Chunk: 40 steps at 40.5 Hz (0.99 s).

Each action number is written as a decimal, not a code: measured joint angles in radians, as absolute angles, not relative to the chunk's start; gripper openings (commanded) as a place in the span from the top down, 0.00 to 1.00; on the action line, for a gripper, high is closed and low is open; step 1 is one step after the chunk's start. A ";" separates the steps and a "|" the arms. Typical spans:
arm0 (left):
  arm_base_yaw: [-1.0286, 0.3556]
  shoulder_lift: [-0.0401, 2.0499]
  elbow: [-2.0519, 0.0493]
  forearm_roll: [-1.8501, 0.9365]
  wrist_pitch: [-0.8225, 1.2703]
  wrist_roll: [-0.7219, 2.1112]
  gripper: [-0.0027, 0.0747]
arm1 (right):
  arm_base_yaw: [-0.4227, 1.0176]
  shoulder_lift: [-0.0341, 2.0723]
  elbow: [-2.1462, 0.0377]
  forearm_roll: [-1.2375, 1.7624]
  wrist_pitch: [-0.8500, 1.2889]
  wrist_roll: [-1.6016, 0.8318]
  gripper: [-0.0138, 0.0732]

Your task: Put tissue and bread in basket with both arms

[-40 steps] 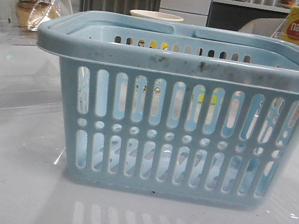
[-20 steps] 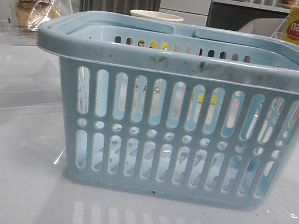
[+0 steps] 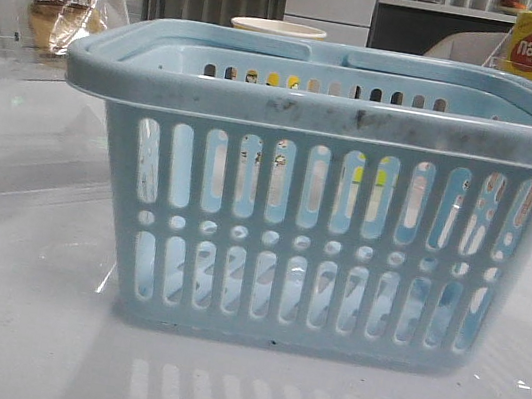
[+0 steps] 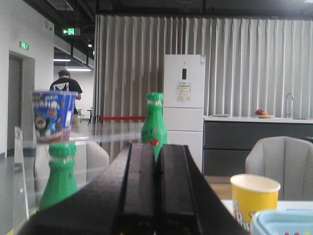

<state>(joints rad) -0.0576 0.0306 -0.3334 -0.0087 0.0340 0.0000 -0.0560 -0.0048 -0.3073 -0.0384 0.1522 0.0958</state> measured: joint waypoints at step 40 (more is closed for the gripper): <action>-0.058 0.615 -0.677 -0.009 0.646 0.000 0.83 | -0.056 0.580 -0.628 -0.038 0.615 0.096 0.75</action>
